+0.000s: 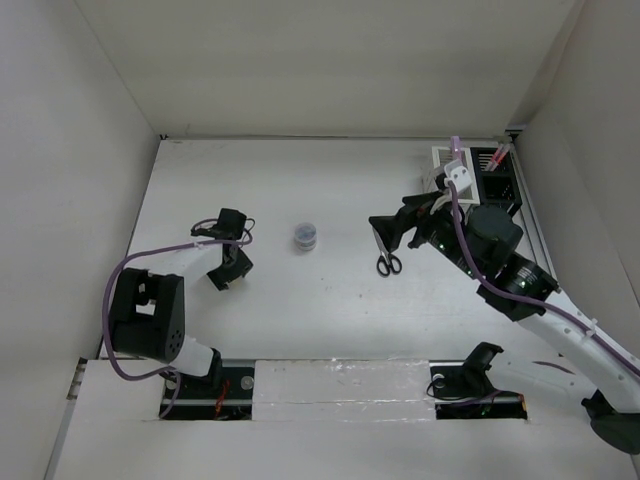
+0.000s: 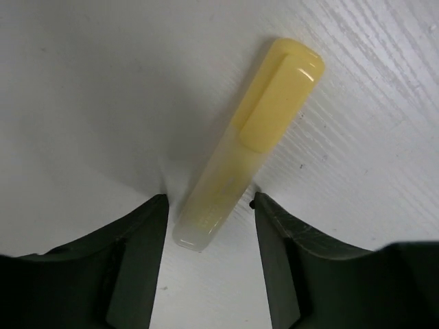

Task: Sort the stationery into containers
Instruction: Pick up the stationery from the center of the board.

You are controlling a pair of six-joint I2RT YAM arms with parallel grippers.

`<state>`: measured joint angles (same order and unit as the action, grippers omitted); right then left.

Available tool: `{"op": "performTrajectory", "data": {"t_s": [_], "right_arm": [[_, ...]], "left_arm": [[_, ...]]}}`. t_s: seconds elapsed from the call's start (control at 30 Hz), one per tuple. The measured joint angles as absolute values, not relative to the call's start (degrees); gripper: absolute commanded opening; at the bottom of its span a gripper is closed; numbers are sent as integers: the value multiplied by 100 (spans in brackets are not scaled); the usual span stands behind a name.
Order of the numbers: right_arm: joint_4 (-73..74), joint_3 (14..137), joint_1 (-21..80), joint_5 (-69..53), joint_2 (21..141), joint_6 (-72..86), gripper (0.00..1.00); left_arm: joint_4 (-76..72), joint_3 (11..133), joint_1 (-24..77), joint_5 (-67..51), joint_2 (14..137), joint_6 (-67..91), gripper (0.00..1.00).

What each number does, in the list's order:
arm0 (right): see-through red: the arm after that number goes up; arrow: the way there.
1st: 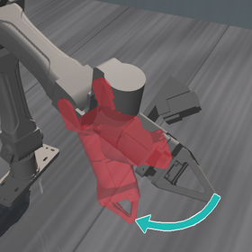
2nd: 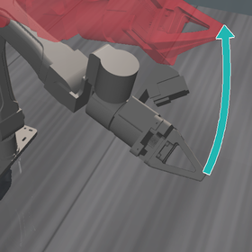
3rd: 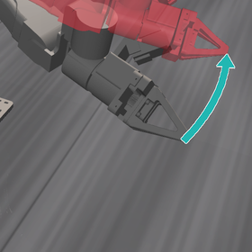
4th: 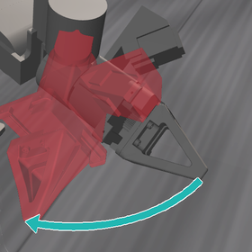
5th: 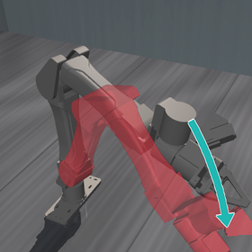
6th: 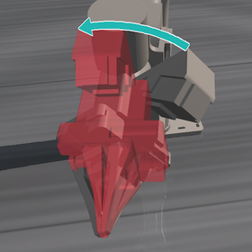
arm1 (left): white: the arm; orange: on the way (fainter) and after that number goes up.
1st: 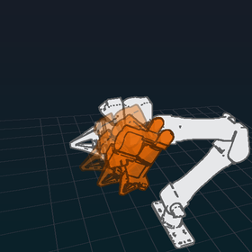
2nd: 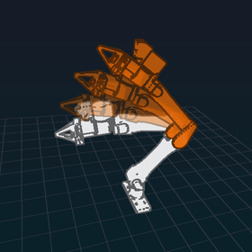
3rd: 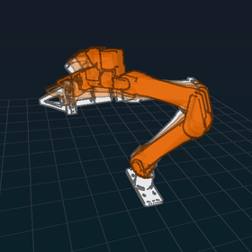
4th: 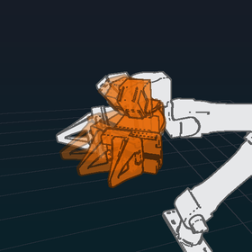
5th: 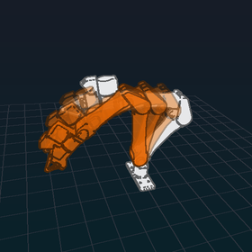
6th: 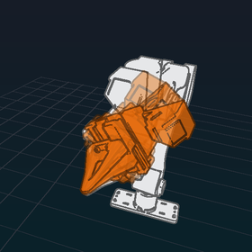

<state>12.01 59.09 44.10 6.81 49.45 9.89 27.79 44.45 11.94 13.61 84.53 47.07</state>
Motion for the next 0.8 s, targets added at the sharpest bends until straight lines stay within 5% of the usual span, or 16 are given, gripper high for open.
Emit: {"op": "performTrajectory", "data": {"t_s": [0.2, 0.33, 0.57, 0.8], "right_arm": [[1210, 5907, 4471, 659, 4915, 989, 97], [1208, 5907, 4480, 642, 4847, 991, 97], [1192, 5905, 4372, 478, 4888, 1063, 97], [589, 5725, 3057, -888, 5769, 1581, 95]], "left_arm": [[2626, 4464, 1190, 1533, 8512, 4700, 28], [2495, 4466, 1188, 1564, 8532, 4716, 0], [2287, 4342, 1223, 1420, 8333, 4646, 0], [2790, 4707, 2235, 1612, 7360, 4626, 0]]}}
